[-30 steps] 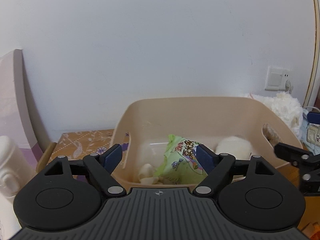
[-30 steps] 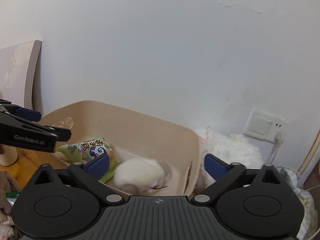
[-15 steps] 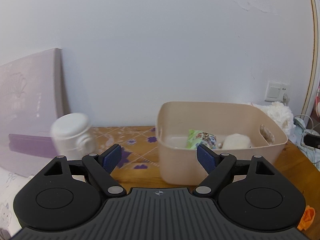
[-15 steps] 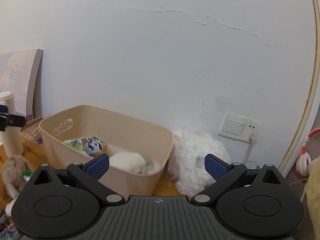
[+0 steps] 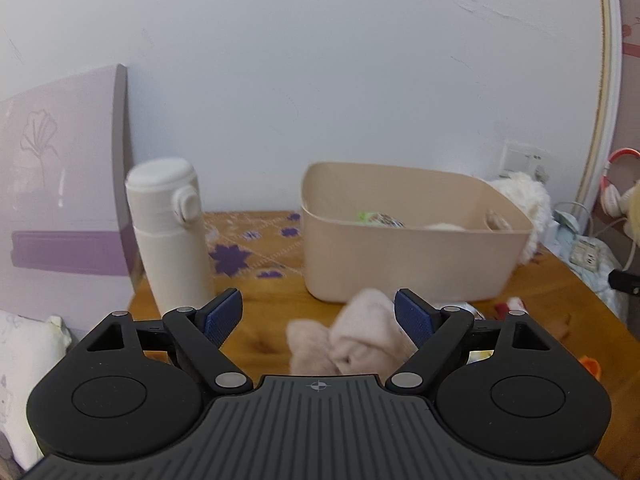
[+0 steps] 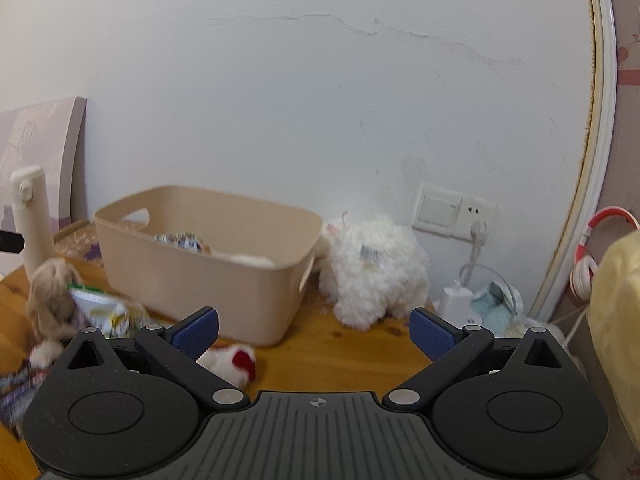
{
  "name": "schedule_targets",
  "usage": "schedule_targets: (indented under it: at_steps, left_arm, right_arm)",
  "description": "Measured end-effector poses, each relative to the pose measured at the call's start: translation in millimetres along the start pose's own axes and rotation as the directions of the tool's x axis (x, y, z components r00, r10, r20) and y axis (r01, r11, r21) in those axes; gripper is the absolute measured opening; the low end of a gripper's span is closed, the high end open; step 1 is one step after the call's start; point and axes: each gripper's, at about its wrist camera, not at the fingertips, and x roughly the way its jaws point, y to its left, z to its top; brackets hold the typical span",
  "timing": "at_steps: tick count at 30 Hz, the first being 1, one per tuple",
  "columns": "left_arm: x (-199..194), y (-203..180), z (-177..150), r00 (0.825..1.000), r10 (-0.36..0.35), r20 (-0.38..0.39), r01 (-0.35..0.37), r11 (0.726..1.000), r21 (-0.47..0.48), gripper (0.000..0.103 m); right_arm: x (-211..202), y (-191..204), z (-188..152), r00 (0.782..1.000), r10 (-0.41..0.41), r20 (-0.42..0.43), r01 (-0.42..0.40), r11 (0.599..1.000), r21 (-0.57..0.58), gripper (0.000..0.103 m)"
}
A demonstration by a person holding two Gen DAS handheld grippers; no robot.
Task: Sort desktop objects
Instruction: 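Grasp the pink plush with the left gripper while the right grasps the brown hair clip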
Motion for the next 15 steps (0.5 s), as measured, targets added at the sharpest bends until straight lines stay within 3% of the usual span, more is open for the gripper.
schedule_targets:
  at_steps: [8, 15]
  left_arm:
    - [12.0, -13.6, -27.2, 0.999, -0.012, -0.031, 0.012, 1.0, -0.028, 0.085]
    - [32.3, -14.5, -39.7, 0.998, -0.002, -0.057, 0.0, 1.0, -0.024, 0.085]
  right_arm:
    - [-3.3, 16.7, -38.8, 0.997, 0.055, -0.062, -0.054, 0.998, 0.016, 0.103]
    - [15.5, 48.7, -53.8, 0.991, 0.075, -0.108, -0.082, 0.995, -0.062, 0.103]
